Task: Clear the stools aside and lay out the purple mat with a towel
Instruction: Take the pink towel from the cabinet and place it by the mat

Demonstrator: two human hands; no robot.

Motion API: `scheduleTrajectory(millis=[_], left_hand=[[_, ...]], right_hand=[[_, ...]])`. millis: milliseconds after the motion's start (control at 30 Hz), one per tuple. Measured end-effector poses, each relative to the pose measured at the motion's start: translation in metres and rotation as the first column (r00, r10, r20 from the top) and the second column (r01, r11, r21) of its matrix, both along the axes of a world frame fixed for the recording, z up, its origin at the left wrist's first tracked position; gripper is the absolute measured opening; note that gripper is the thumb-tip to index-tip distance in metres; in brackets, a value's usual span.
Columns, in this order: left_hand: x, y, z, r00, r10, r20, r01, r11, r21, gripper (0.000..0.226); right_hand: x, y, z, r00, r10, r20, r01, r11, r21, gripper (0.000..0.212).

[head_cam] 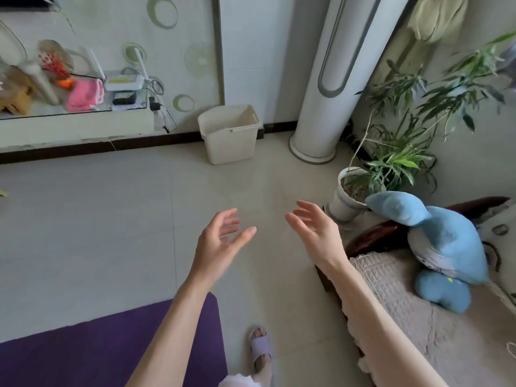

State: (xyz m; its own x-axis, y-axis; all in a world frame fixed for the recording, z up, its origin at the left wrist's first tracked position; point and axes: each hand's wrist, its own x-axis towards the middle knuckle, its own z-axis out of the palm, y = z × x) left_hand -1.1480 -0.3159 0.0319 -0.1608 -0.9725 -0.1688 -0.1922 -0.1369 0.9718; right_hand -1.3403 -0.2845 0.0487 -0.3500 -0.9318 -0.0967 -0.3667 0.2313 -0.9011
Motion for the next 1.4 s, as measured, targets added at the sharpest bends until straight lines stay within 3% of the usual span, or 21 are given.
scheduleTrajectory(millis=[133, 467, 500, 633, 800, 1100, 1400], left_hand=[[-0.013, -0.076, 0.006, 0.998, 0.069, -0.01, -0.069, 0.998, 0.006, 0.051], [-0.009, -0.249, 0.01, 0.978, 0.208, -0.008, -0.208, 0.977, -0.045, 0.06], [0.004, -0.297, 0.012, 0.959, 0.282, -0.015, -0.282, 0.957, -0.062, 0.06], [0.016, -0.336, 0.015, 0.953, 0.303, -0.003, -0.302, 0.951, -0.068, 0.066], [0.072, -0.42, 0.025, 0.89, 0.455, -0.002, -0.455, 0.889, -0.052, 0.061], [0.206, -0.517, 0.003, 0.781, 0.624, -0.016, -0.624, 0.781, -0.009, 0.053], [0.406, -0.622, -0.015, 0.779, 0.626, 0.016, -0.626, 0.778, 0.046, 0.053]], right_hand=[[-0.015, -0.094, 0.013, 0.998, 0.061, 0.033, -0.06, 0.998, -0.01, 0.043], [-0.007, -0.299, 0.022, 0.972, 0.231, 0.053, -0.23, 0.973, -0.013, 0.041], [0.009, -0.36, 0.025, 0.955, 0.29, 0.053, -0.289, 0.957, -0.029, 0.04], [0.027, -0.41, 0.024, 0.931, 0.354, 0.085, -0.351, 0.935, -0.045, 0.038], [0.101, -0.526, 0.028, 0.859, 0.501, 0.101, -0.504, 0.864, -0.002, 0.038], [0.251, -0.652, 0.007, 0.753, 0.649, 0.105, -0.654, 0.757, 0.012, 0.038], [0.446, -0.767, -0.017, 0.763, 0.631, 0.141, -0.643, 0.764, 0.057, 0.039]])
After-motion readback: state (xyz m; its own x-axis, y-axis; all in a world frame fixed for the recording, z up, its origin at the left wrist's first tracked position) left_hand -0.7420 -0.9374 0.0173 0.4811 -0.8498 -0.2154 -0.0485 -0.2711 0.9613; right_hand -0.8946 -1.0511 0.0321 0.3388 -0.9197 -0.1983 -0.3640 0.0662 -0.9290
